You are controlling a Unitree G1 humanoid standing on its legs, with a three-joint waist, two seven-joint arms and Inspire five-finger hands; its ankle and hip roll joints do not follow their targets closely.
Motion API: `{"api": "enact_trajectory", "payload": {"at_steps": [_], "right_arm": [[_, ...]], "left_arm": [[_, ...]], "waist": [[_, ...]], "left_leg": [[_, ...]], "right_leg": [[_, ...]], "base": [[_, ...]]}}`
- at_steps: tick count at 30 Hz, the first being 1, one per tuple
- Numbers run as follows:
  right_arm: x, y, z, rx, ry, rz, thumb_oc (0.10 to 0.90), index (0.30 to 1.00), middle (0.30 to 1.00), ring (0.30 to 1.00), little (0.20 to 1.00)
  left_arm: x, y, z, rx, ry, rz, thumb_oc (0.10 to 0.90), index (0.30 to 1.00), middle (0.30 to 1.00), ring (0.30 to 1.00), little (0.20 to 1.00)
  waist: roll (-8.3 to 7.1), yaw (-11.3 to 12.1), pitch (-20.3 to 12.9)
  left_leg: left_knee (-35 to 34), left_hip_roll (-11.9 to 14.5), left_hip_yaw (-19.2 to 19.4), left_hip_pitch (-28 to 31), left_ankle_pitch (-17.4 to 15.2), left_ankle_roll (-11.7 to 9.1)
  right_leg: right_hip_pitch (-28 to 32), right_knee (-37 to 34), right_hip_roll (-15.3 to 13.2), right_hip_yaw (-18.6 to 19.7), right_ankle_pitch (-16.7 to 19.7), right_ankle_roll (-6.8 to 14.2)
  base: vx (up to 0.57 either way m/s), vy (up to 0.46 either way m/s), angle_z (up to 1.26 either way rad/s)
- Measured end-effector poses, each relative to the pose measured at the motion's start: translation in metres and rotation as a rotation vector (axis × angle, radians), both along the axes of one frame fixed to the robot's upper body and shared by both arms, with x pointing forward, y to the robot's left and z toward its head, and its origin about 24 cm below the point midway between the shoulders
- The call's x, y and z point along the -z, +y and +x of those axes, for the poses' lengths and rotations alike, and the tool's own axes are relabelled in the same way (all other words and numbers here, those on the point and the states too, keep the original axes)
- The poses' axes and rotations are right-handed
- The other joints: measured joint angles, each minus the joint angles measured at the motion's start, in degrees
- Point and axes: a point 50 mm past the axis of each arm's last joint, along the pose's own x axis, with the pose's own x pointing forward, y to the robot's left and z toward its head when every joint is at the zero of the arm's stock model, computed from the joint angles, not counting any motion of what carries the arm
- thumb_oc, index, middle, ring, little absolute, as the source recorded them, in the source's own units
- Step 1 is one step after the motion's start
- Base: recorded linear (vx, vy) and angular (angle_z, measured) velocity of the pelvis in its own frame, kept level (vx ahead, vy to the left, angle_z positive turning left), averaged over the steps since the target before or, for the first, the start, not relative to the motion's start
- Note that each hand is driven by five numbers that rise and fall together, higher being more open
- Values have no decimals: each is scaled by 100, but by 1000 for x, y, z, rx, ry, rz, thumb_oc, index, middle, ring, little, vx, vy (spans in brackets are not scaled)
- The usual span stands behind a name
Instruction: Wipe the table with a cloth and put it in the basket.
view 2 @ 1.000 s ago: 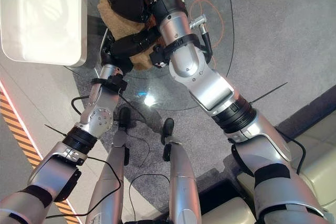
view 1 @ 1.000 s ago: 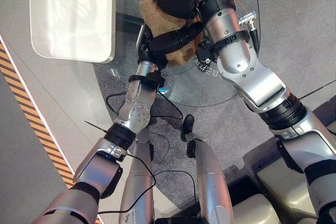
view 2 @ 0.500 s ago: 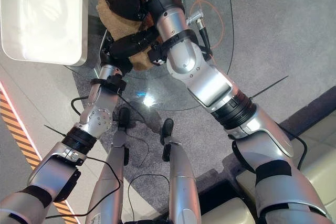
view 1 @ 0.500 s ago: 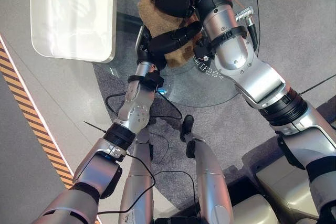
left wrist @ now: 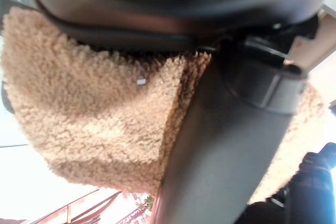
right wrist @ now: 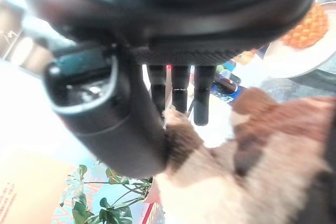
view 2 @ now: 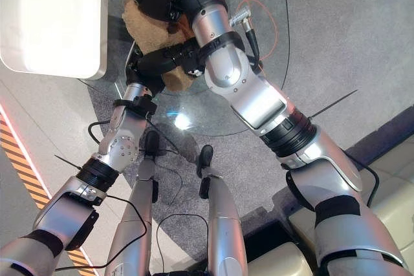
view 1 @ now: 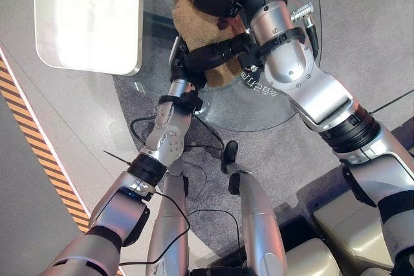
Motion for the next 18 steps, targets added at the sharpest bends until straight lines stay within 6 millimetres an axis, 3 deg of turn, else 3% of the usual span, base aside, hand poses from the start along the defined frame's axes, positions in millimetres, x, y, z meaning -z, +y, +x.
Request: {"api": "enact_trajectory", "payload": {"at_steps": [18], "right_arm": [[-4, -2, 0, 9, -13, -1, 800, 900, 900, 900, 900]], "left_arm": [[4, 1, -1, 28, 5, -16, 100, 300, 300, 300, 200]], "waist": [[-6, -1, -2]], "left_leg": [[28, 2, -3, 0, 0, 0]], "right_leg": [[2, 16, 3, 1, 4, -5]], "base": [[0, 0, 0]]}}
